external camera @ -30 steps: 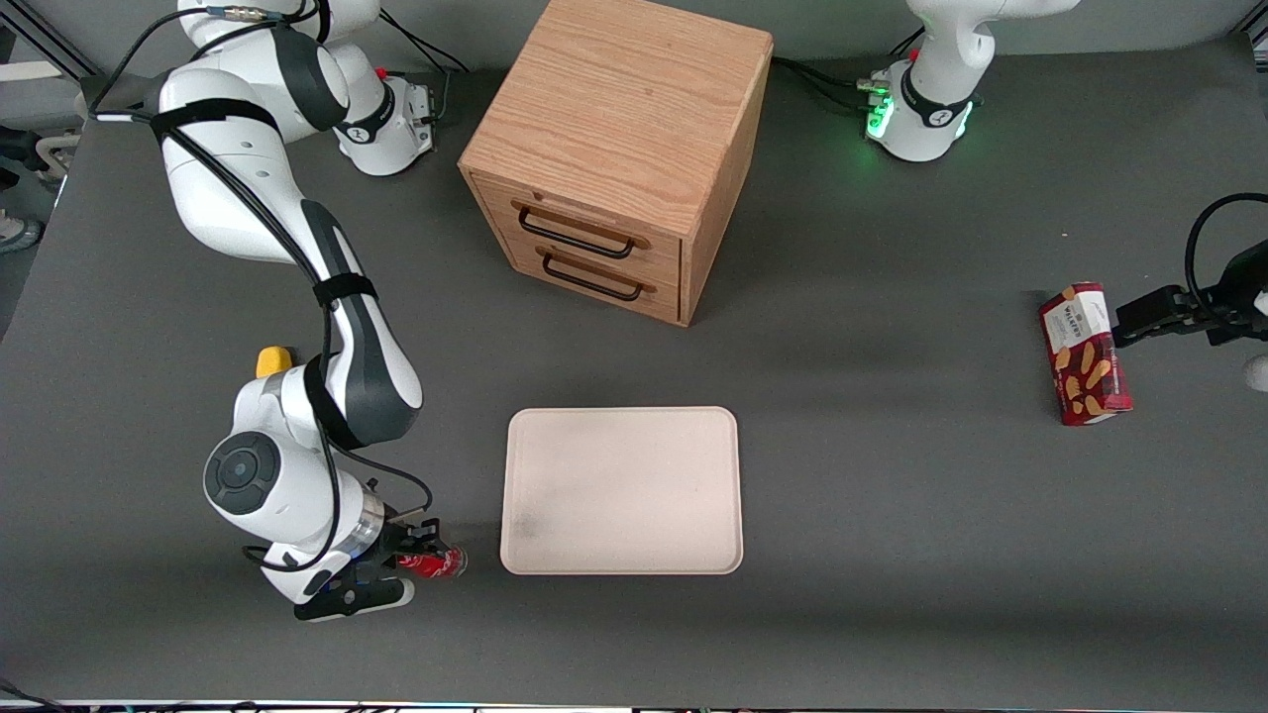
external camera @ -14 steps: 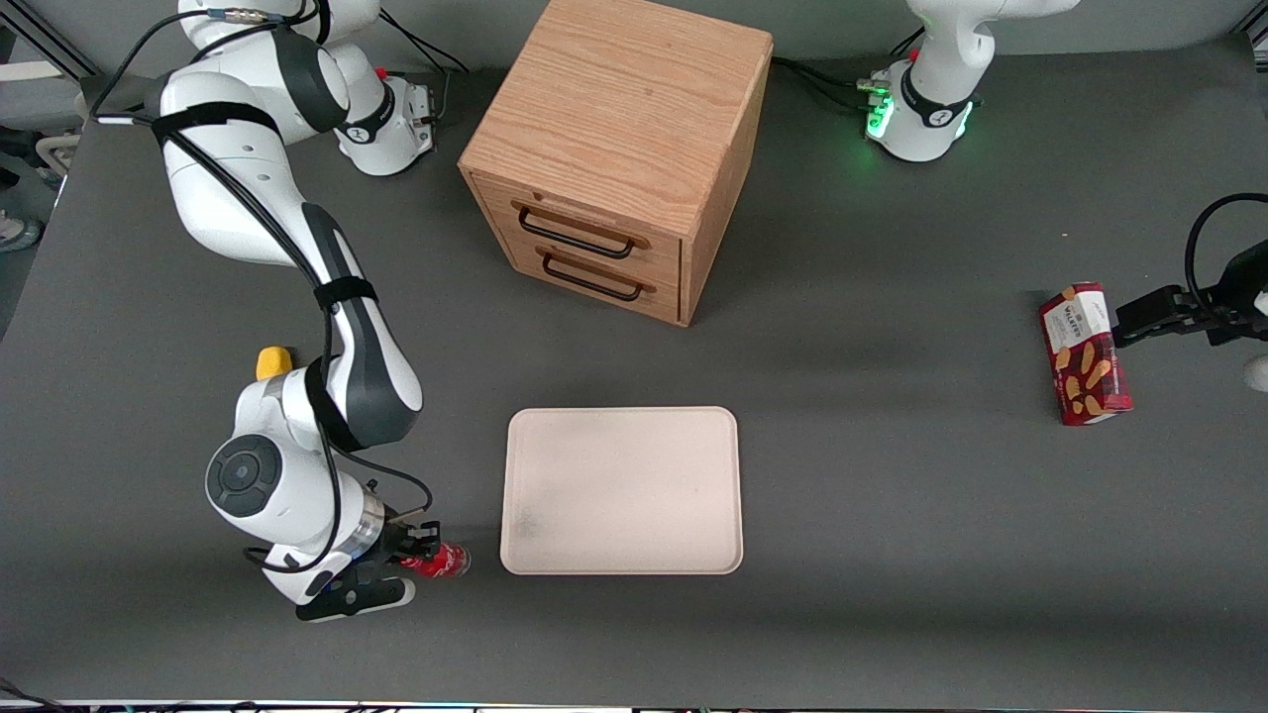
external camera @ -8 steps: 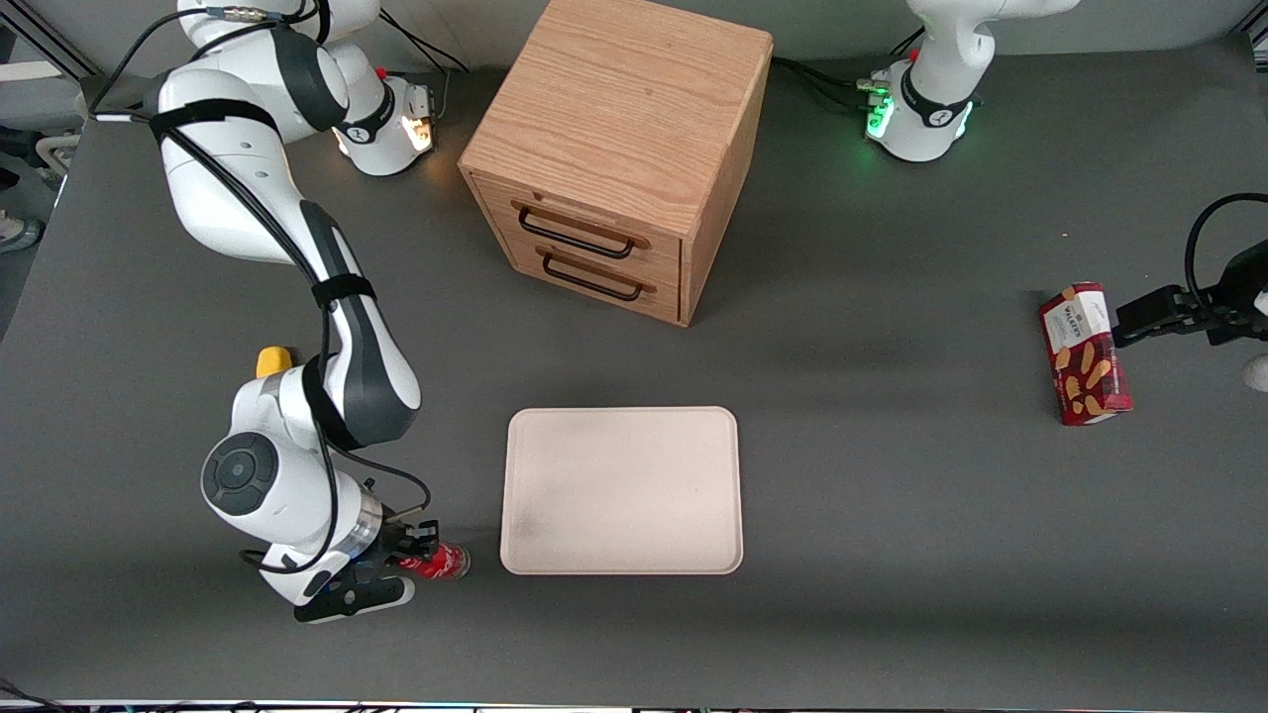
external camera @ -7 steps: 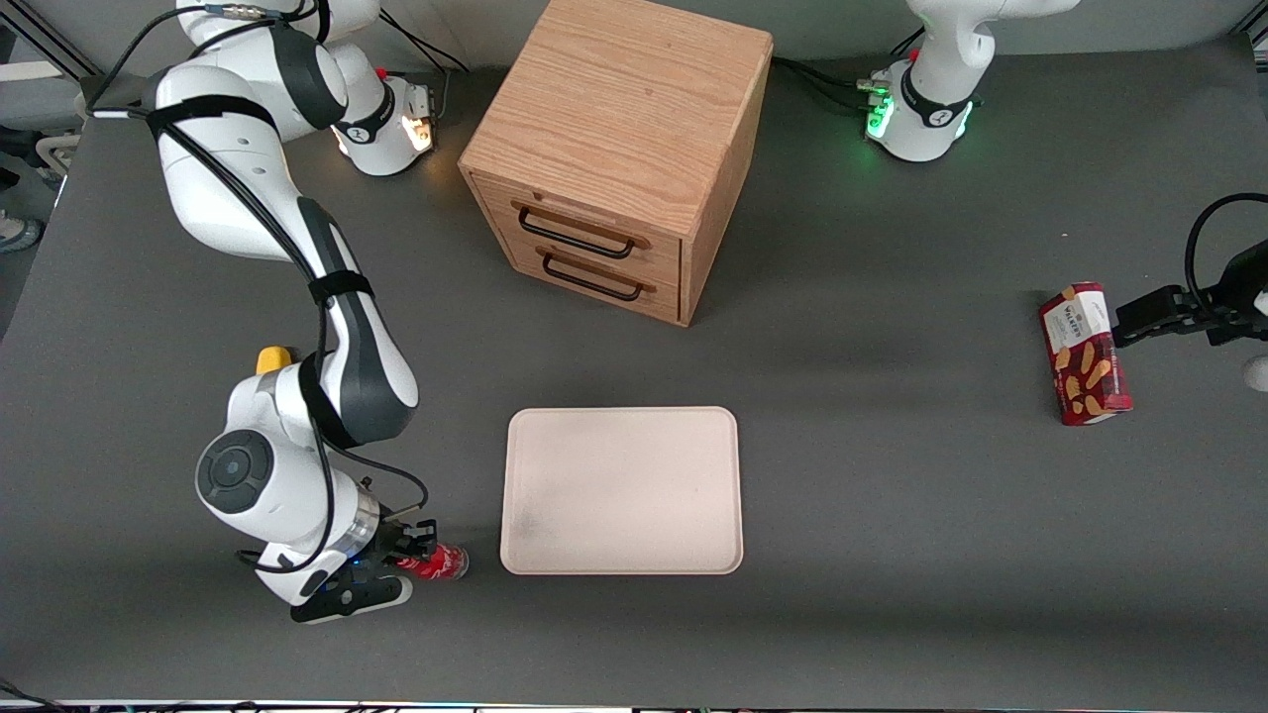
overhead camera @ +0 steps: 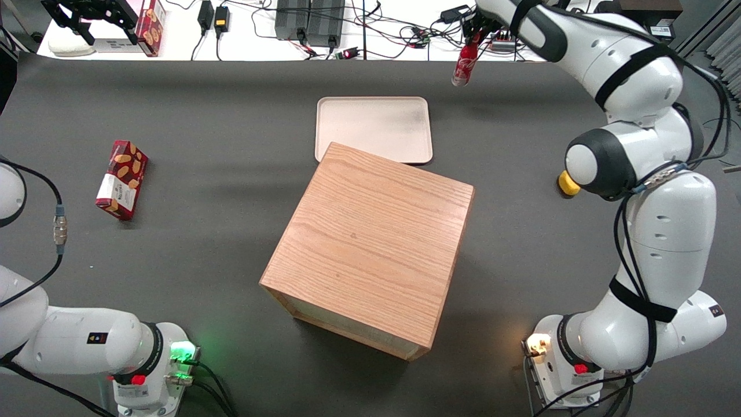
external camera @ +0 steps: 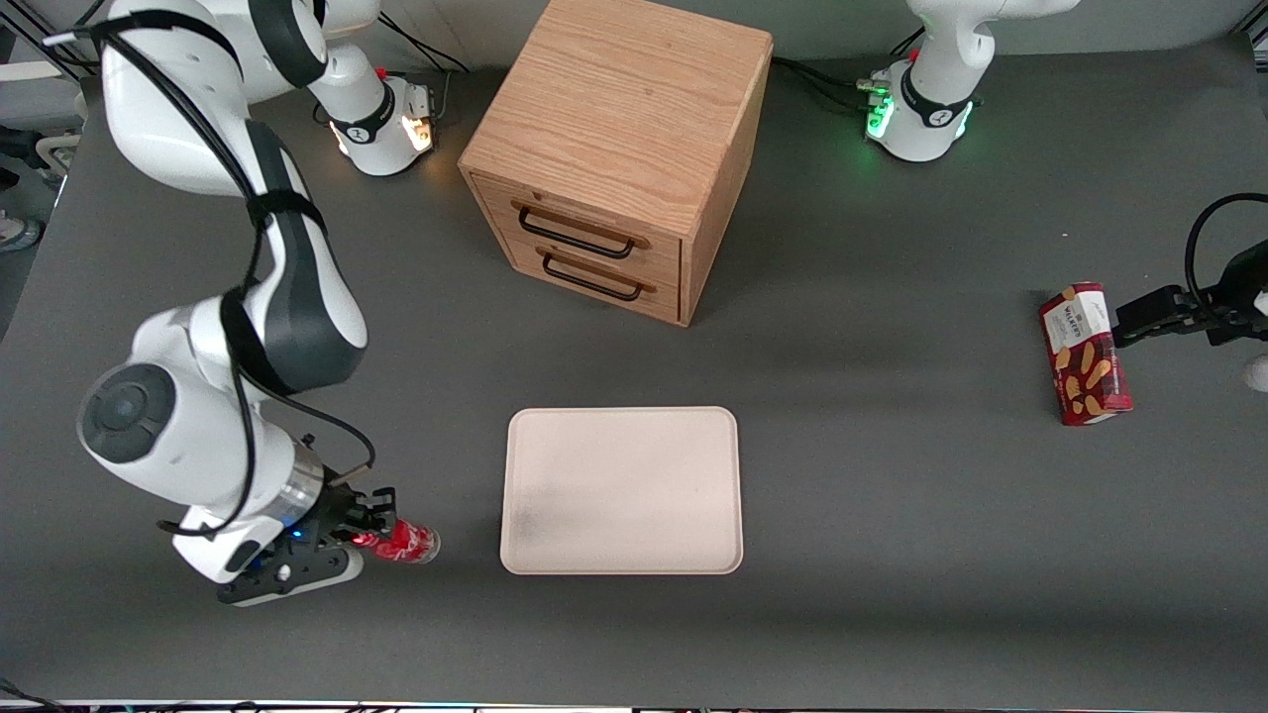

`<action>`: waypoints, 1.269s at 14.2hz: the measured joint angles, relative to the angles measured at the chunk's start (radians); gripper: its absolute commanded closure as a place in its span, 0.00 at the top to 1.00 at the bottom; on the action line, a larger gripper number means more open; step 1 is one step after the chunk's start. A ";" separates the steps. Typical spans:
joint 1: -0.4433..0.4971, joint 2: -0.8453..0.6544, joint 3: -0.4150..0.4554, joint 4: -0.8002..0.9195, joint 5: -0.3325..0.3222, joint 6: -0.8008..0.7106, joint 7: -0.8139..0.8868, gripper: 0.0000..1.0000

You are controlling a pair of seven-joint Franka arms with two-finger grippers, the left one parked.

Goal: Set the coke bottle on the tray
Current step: 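Lift the red bottle and carry it onto the tray's edge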

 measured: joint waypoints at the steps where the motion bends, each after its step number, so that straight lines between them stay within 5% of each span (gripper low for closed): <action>1: 0.000 -0.023 0.001 0.002 0.000 -0.018 -0.001 0.00; 9: 0.032 -0.127 0.051 0.005 -0.004 -0.038 0.002 0.00; 18: 0.087 0.022 0.144 -0.010 -0.107 0.189 0.096 0.00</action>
